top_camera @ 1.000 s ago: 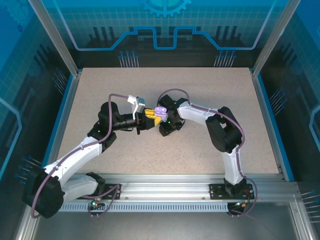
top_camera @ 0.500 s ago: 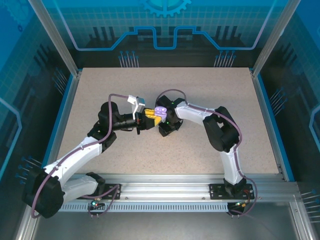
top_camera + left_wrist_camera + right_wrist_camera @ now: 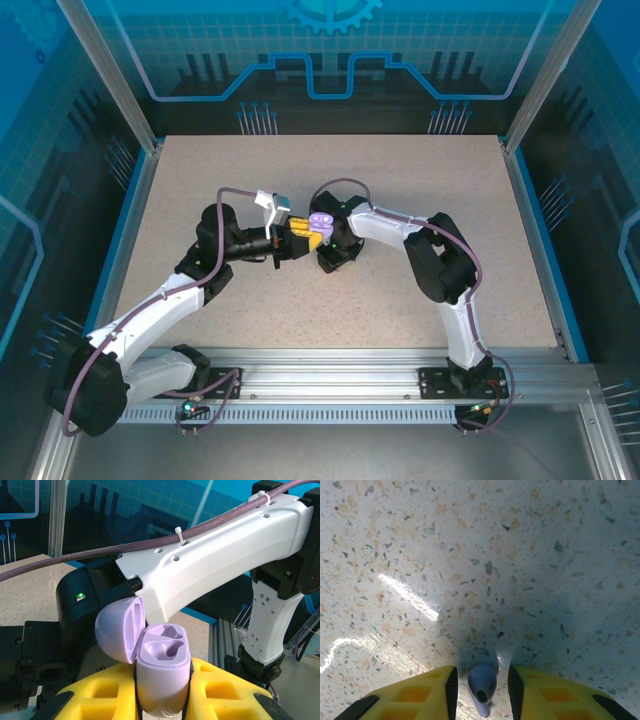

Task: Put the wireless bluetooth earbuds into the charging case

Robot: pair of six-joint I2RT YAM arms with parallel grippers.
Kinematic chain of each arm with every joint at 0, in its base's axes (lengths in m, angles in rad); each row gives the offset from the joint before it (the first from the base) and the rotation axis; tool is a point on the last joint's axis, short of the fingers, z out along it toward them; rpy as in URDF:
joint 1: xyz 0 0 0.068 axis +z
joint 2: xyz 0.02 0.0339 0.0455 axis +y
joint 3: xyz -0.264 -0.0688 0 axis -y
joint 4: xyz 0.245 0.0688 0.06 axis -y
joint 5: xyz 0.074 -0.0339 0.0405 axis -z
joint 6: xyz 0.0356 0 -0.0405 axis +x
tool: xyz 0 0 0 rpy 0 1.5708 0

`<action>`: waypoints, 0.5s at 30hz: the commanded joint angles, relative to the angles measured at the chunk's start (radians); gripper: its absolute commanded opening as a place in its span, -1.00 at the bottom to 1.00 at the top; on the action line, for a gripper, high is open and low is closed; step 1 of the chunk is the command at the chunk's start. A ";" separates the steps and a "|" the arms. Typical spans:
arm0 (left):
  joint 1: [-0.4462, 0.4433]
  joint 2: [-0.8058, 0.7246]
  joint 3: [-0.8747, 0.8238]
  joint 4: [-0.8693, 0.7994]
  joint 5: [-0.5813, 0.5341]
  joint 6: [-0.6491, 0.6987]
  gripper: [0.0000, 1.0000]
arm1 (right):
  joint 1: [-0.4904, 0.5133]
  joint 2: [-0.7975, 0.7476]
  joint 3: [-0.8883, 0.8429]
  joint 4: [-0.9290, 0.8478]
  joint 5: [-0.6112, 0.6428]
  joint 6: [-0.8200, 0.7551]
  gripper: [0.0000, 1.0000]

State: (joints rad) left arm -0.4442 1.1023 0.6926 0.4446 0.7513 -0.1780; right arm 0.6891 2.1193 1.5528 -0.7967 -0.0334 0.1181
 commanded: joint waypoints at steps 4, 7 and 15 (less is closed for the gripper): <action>-0.005 -0.032 -0.002 -0.006 -0.009 0.029 -0.91 | 0.032 0.053 0.014 -0.015 -0.001 -0.004 -0.31; -0.005 -0.033 -0.003 -0.009 -0.011 0.032 -0.91 | 0.032 0.056 0.012 -0.019 0.018 -0.001 -0.34; -0.005 -0.034 -0.003 -0.011 -0.012 0.034 -0.91 | 0.028 0.045 -0.011 0.013 0.022 0.013 -0.48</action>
State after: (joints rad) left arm -0.4442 1.0908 0.6926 0.4374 0.7475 -0.1745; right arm 0.6960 2.1273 1.5642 -0.8085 0.0040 0.1200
